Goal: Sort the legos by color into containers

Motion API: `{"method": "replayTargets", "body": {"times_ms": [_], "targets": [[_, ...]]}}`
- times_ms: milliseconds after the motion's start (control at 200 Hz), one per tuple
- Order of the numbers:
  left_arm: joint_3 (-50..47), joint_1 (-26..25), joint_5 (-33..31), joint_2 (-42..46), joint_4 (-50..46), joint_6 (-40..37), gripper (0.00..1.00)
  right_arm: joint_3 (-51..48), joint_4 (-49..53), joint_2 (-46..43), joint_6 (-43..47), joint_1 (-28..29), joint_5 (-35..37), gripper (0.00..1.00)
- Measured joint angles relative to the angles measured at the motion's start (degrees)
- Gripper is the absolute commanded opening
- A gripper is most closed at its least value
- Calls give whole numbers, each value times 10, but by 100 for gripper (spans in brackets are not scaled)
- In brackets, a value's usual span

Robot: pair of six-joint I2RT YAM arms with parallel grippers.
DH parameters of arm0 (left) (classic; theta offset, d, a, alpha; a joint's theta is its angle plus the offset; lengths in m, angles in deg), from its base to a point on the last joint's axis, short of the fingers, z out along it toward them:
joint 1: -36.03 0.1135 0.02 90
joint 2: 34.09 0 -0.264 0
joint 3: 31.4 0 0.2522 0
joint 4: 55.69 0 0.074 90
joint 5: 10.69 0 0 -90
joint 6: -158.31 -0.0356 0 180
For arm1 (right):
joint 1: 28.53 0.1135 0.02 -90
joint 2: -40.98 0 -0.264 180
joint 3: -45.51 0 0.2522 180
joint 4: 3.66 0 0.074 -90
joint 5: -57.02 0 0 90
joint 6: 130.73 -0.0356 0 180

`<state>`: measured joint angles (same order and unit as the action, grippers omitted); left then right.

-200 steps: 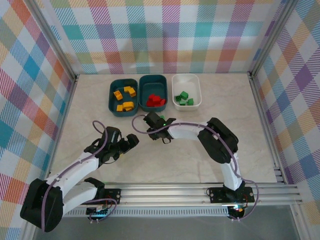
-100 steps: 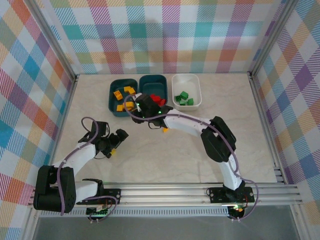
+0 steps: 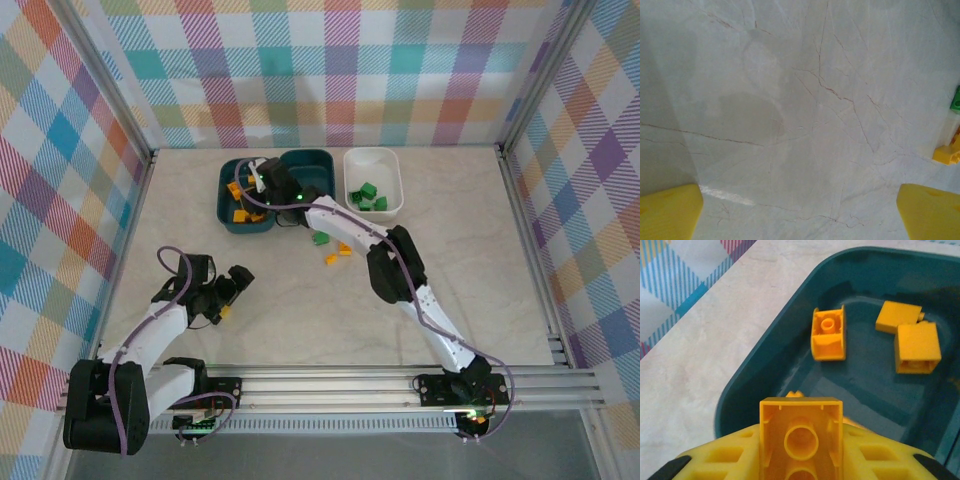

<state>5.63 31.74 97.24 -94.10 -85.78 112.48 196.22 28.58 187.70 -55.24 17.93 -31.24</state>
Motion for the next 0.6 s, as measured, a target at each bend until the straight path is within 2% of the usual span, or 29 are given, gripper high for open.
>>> {"method": "replayTargets", "body": {"times_ms": [145, 320, 375, 465, 600], "targets": [[0, 0, 1, 2, 0, 2, 100, 130, 54, 79, 7, -12, -9, 60], [0, 0, 10, 10, -7, 6, 100, 119, 82, 71, 17, -21, -7, 60], [0, 0, 14, 17, -10, 9, 100, 53, 70, 33, 17, -21, -2, 59], [0, 0, 22, 36, -16, 14, 100, -131, 36, -78, 17, -19, 24, 60], [0, -22, 17, 72, -14, 15, 100, -380, -11, -264, 0, -18, 101, 66]]}}
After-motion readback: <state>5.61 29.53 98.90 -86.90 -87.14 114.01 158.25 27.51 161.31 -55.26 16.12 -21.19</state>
